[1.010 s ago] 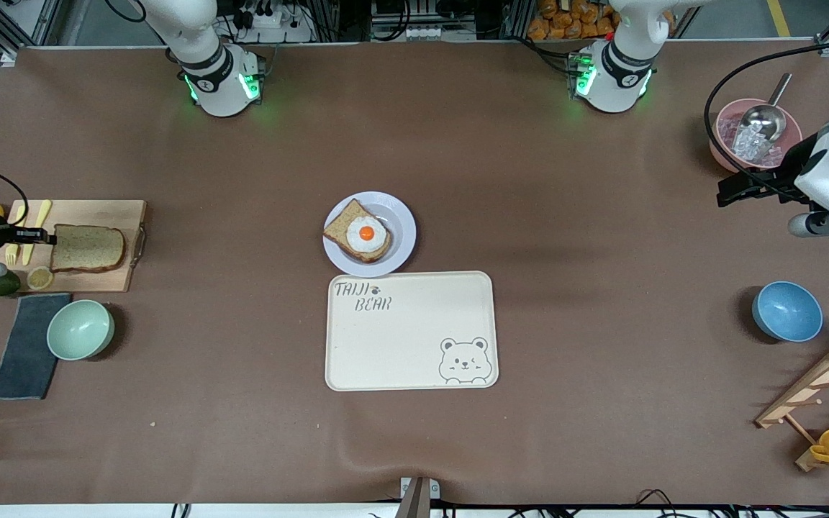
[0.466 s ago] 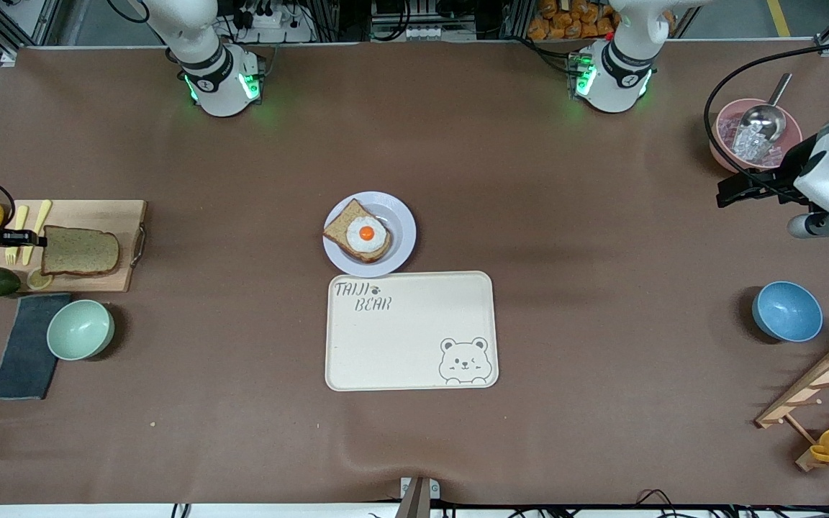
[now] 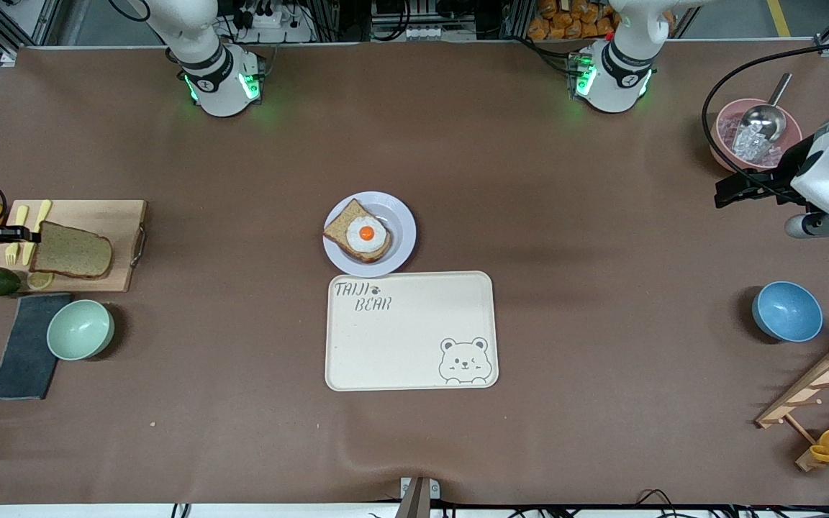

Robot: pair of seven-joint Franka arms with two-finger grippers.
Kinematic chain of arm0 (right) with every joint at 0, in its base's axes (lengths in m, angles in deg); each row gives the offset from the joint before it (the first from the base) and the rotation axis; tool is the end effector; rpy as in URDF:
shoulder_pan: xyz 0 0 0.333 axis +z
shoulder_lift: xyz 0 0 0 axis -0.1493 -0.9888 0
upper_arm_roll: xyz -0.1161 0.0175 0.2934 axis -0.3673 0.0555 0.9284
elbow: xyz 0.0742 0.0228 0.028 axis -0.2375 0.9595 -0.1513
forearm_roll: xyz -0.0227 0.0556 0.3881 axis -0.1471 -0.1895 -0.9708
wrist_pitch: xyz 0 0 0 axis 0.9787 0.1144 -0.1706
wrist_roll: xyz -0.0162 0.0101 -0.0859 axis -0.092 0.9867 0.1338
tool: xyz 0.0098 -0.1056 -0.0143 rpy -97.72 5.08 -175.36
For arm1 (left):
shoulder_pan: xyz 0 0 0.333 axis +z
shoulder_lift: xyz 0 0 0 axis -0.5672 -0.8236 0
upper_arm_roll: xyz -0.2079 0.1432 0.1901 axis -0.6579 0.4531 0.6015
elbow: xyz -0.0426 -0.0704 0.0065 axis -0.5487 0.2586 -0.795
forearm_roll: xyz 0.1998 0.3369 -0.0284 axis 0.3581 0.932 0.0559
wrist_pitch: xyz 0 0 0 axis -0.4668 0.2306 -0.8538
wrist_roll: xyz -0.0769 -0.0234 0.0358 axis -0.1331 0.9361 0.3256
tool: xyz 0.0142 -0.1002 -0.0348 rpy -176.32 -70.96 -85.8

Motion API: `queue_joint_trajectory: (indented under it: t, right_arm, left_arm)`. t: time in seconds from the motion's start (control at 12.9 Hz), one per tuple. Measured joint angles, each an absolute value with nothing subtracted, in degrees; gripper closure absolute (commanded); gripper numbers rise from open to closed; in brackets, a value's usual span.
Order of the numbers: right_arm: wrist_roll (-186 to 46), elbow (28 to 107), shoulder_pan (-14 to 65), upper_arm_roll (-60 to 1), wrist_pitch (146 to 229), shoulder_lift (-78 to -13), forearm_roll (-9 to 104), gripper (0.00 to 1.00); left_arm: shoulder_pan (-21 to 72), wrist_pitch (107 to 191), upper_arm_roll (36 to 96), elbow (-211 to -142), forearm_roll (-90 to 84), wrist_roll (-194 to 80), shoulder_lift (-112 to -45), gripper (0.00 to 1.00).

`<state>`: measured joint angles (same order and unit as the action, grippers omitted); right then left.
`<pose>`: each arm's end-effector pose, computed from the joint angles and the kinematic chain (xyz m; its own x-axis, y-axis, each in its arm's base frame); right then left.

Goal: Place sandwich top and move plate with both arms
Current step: 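Lower the right gripper and grasp the bread slice edge, then lift the bread slice with the right gripper toward the egg plate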

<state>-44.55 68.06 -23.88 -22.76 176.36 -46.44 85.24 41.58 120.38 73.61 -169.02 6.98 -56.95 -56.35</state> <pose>0.5285 -0.3225 0.3116 0.9567 0.0171 -0.2904 -0.0333 -0.9853 -0.1677 0.5632 -0.0320 0.5752 0.9913 0.0455 -0.1235 0.0434 -0.9989 -0.0200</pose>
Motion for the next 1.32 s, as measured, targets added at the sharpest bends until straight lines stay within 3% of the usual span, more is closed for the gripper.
queue_joint_trajectory:
  t: [1.32]
  right_arm:
    - [-51.3, 59.2, -15.0, -22.3, 163.0, -42.9, 81.5, 1.00]
  left_arm:
    - [41.9, 121.8, 73.6, -169.0, 7.0, -57.0, -57.3, 0.00]
